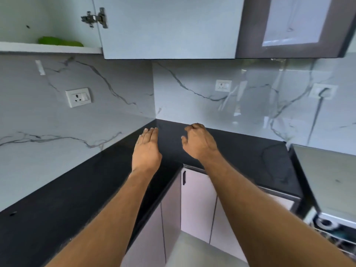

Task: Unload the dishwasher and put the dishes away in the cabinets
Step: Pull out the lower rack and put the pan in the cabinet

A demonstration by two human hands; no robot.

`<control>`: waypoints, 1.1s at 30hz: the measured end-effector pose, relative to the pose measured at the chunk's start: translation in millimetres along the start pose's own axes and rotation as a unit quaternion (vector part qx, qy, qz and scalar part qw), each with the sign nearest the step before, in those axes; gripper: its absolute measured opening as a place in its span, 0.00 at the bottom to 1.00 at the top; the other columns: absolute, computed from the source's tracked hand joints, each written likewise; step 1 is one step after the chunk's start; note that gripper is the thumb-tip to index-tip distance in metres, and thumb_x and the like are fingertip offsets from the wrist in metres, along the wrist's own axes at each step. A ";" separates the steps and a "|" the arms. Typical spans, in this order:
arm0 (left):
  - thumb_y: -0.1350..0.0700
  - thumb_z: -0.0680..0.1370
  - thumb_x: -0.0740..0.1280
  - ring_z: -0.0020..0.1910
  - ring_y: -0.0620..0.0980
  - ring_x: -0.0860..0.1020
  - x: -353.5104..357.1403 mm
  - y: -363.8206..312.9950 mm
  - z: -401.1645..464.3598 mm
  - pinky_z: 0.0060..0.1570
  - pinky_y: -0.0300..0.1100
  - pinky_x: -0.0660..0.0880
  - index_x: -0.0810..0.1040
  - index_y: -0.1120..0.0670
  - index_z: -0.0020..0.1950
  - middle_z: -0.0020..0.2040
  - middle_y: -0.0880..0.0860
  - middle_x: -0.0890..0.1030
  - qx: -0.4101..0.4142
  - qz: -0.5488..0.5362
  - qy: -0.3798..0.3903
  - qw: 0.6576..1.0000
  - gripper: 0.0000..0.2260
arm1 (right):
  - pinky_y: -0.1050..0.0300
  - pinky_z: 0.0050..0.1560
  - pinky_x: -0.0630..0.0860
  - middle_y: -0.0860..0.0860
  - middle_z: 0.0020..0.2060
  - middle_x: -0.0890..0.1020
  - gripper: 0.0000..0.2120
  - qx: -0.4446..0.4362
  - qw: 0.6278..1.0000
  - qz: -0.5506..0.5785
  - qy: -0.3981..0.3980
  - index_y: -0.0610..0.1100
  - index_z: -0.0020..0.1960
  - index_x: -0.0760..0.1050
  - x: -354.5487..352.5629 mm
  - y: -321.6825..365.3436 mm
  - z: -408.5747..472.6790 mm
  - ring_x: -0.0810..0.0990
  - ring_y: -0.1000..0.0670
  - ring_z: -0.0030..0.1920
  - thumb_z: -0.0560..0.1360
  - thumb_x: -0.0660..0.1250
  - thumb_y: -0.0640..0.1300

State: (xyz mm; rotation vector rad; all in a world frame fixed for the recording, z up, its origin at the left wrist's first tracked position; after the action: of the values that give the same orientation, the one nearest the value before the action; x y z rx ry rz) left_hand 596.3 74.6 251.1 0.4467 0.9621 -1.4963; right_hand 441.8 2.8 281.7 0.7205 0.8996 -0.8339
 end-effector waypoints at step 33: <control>0.62 0.81 0.59 0.79 0.54 0.53 97.6 -367.3 -221.6 0.77 0.48 0.53 0.53 0.57 0.80 0.79 0.56 0.57 0.137 -0.166 0.121 0.969 0.28 | 0.49 0.72 0.65 0.43 0.71 0.71 0.27 0.226 0.973 -0.047 0.009 0.40 0.74 0.65 -168.5 -338.5 -349.1 0.67 0.43 0.72 0.82 0.58 0.55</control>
State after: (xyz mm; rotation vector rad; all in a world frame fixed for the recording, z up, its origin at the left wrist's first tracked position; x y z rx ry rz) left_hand 173.1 153.3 160.8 0.7061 1.0600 -1.9244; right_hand -38.6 174.2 213.4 1.0865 0.7692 -1.1367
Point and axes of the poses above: each hand's wrist, its own z-axis towards the middle knuckle, its own x-axis out of the palm, y = z × x, the point moved 2 cm from there along z, towards the middle knuckle
